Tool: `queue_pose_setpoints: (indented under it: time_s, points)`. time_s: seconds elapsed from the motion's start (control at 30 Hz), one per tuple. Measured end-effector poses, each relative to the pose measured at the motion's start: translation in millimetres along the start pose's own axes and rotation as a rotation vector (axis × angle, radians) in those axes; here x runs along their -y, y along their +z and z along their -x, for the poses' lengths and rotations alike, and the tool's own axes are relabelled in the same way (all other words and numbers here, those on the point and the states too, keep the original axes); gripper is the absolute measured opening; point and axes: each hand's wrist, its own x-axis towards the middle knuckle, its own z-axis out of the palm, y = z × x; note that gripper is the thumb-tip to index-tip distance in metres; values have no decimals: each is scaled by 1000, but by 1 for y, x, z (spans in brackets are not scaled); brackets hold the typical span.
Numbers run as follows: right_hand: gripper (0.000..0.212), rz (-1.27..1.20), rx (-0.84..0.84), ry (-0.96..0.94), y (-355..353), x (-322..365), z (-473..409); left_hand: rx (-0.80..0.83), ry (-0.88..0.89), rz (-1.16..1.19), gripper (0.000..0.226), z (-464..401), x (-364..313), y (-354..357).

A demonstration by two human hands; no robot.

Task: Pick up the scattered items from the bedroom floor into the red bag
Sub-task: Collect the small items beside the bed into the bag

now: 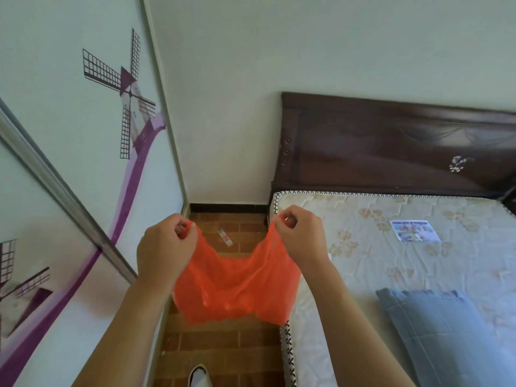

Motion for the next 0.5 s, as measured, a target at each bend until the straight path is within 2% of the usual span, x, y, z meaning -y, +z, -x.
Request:
queue_pose_setpoints:
  time_s: [0.27,0.5]
  points:
    - [18,46,-34,66,48,34,-77,73,0,69,11,-102,40,21]
    - [17,53,-34,82,73,55,-125,75,11,108,11,-165,57,34]
